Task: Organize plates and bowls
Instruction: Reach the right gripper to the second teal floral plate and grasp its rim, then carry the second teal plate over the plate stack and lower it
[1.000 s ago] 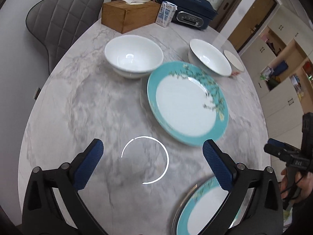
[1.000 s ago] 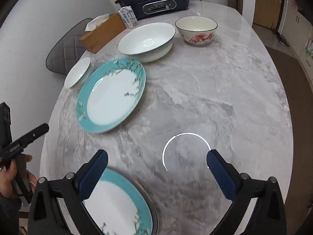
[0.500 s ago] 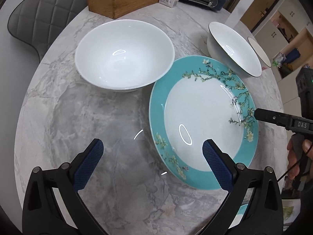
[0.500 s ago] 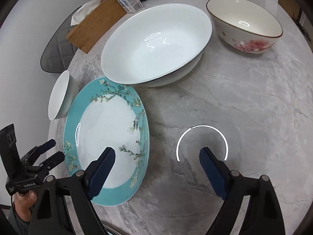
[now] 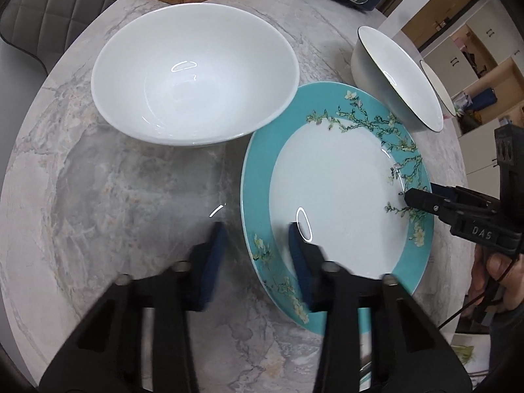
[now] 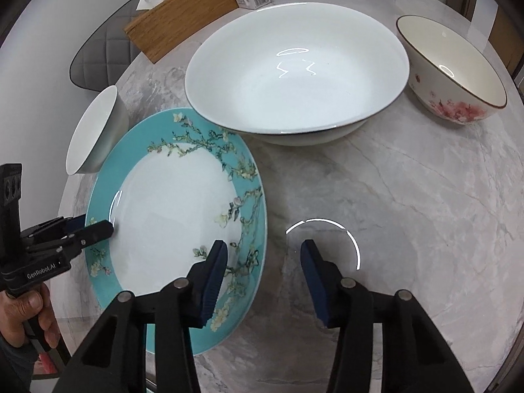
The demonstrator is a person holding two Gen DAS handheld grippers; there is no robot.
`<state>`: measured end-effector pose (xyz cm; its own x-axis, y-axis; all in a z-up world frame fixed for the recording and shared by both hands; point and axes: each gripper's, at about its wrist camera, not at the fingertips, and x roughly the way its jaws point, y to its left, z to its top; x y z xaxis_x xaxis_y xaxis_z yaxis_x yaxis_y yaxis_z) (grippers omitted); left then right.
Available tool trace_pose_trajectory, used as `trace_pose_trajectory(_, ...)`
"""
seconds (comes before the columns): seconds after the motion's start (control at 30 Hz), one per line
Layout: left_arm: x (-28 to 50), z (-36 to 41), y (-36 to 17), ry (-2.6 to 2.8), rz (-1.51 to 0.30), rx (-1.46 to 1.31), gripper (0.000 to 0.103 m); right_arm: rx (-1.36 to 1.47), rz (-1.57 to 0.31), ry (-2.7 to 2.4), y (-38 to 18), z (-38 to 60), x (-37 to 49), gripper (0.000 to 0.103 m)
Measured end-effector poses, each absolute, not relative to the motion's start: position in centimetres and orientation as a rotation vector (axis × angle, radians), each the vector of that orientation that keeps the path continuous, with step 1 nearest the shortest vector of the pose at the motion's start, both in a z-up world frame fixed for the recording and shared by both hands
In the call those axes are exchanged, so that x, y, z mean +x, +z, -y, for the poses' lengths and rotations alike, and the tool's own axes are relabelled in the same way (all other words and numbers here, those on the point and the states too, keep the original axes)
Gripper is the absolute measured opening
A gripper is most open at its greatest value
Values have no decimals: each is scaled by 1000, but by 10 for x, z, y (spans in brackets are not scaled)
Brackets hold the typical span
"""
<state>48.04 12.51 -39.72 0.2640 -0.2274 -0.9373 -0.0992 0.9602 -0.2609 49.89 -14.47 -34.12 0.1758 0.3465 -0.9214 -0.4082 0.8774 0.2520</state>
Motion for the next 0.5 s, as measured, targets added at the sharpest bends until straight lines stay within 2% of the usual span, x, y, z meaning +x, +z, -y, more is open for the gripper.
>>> trace_pose_trajectory(0.03, 482, -124, -398, -90, -1311, -288, 22, -61, -1286, 535, -341, 144, 499, 33)
trace_pose_trajectory(0.1, 483, -120, -397, -103, -1316, -288, 16, -28, -1310, 557, -343, 142, 501, 18)
trace_pose_trajectory(0.5, 486, -125, -394, -94, -1350, -348, 14, 3, -1352, 541, -341, 144, 503, 16)
